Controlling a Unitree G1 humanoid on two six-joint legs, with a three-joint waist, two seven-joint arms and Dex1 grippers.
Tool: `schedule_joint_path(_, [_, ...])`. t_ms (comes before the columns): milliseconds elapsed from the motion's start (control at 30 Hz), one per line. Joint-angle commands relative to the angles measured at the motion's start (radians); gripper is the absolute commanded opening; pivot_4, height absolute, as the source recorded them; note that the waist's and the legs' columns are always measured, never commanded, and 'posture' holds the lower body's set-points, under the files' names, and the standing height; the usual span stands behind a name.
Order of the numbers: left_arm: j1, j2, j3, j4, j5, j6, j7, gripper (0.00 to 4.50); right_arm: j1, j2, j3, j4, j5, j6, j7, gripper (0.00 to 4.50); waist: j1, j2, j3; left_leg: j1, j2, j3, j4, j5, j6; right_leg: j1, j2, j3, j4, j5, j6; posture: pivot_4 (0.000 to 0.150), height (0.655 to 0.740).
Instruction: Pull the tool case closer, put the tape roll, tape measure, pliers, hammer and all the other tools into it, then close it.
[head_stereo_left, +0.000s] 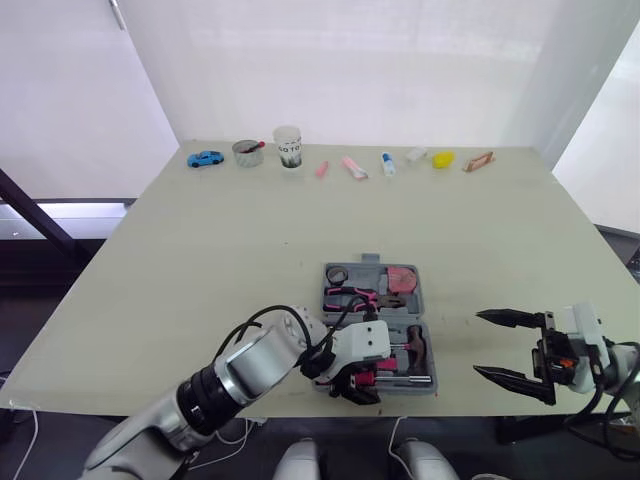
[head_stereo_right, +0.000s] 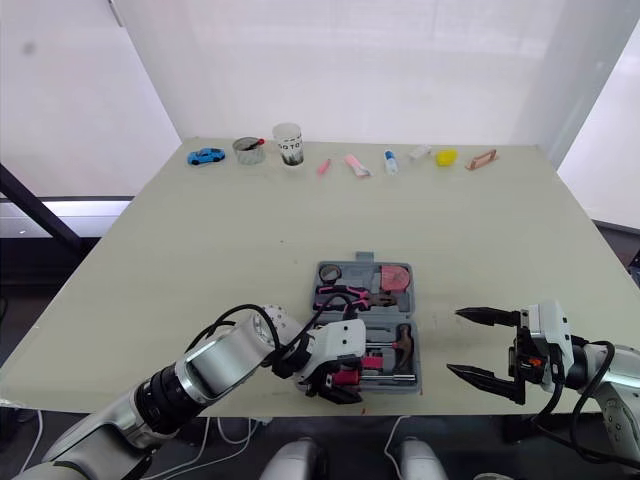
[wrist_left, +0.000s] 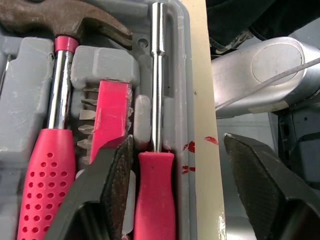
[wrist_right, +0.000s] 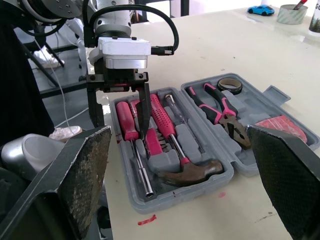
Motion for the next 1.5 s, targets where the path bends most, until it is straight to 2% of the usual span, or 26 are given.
schedule_joint_path(33, [-0.010, 0.013, 0.013, -0.008, 0.010, -0.019, 0.004, 2.84, -0.008, 0.000, -0.020, -0.018, 0.008, -0.015, -0.001, 4.50, 0.000, 0.000, 0.000, 0.000, 0.000, 0.000, 0.000, 0.000, 0.000, 0.000, 0.000, 0.000, 0.000, 0.000, 0.000, 0.150, 0.7400])
schedule_joint_path(200, [-0.006, 0.030, 0.056, -0.007, -0.008, -0.068, -0.006, 2.84, -0.010, 0.001, -0.020, -0.018, 0.007, -0.016, -0.003, 4.50, -0.001, 0.000, 0.000, 0.000, 0.000, 0.000, 0.000, 0.000, 0.000, 0.000, 0.000, 0.000, 0.000, 0.000, 0.000, 0.150, 0.7400])
schedule_joint_path(333, [0.023, 0.006, 0.153, 0.014, -0.030, -0.193, 0.031, 2.84, -0.015, 0.002, -0.019, -0.014, 0.006, -0.018, -0.005, 4.50, 0.000, 0.000, 0.000, 0.000, 0.000, 0.000, 0.000, 0.000, 0.000, 0.000, 0.000, 0.000, 0.000, 0.000, 0.000, 0.150, 0.7400])
schedule_joint_path(500, [0.068, -0.012, 0.251, 0.053, -0.101, -0.348, -0.015, 2.84, -0.021, 0.004, -0.017, -0.009, 0.004, -0.020, -0.006, 4.50, 0.000, 0.000, 0.000, 0.000, 0.000, 0.000, 0.000, 0.000, 0.000, 0.000, 0.000, 0.000, 0.000, 0.002, -0.002, 0.150, 0.7400])
schedule_joint_path(600, [0.094, -0.012, 0.276, 0.080, -0.125, -0.417, -0.046, 2.14, -0.026, 0.006, -0.017, -0.006, 0.002, -0.021, -0.008, 4.50, -0.003, 0.000, 0.000, 0.000, 0.000, 0.000, 0.000, 0.000, 0.000, 0.000, 0.000, 0.000, 0.000, 0.002, -0.001, 0.150, 0.7400])
schedule_joint_path(667, [0.110, -0.009, 0.280, 0.093, -0.128, -0.451, -0.064, 1.04, -0.028, 0.006, -0.017, -0.003, 0.002, -0.022, -0.007, 4.50, -0.002, 0.000, 0.000, 0.000, 0.000, 0.001, 0.000, 0.000, 0.000, 0.000, 0.000, 0.000, 0.000, 0.002, -0.002, 0.150, 0.7400])
schedule_joint_path(767, [0.143, -0.022, 0.287, 0.122, -0.137, -0.505, -0.074, 0.11, -0.033, 0.008, -0.016, 0.001, 0.000, -0.024, -0.009, 4.50, -0.002, 0.000, 0.000, 0.000, 0.000, 0.001, 0.000, 0.000, 0.000, 0.000, 0.000, 0.000, 0.000, 0.002, -0.001, 0.150, 0.7400])
schedule_joint_path(900, [0.185, -0.045, 0.292, 0.157, -0.146, -0.563, -0.093, 0.11, -0.041, 0.011, -0.014, 0.006, -0.002, -0.026, -0.012, 4.50, -0.002, 0.000, 0.000, 0.000, 0.000, 0.001, 0.000, 0.000, 0.000, 0.000, 0.000, 0.000, 0.000, 0.002, -0.002, 0.150, 0.7400])
schedule_joint_path(1000, [0.201, -0.040, 0.279, 0.181, -0.106, -0.625, -0.103, 0.11, -0.037, 0.013, -0.015, 0.001, -0.003, -0.027, -0.015, 4.50, -0.002, 0.000, 0.000, 0.000, 0.000, 0.001, 0.000, 0.000, 0.000, 0.000, 0.000, 0.000, 0.000, 0.002, -0.002, 0.150, 0.7400])
schedule_joint_path(1500, [0.245, -0.063, 0.259, 0.277, -0.052, -0.701, -0.116, 0.11, -0.035, 0.012, -0.021, 0.002, -0.007, -0.029, -0.018, 4.50, -0.002, 0.000, 0.000, 0.000, 0.000, 0.001, 0.000, 0.000, 0.000, 0.000, 0.000, 0.000, 0.000, 0.002, -0.001, 0.150, 0.7400])
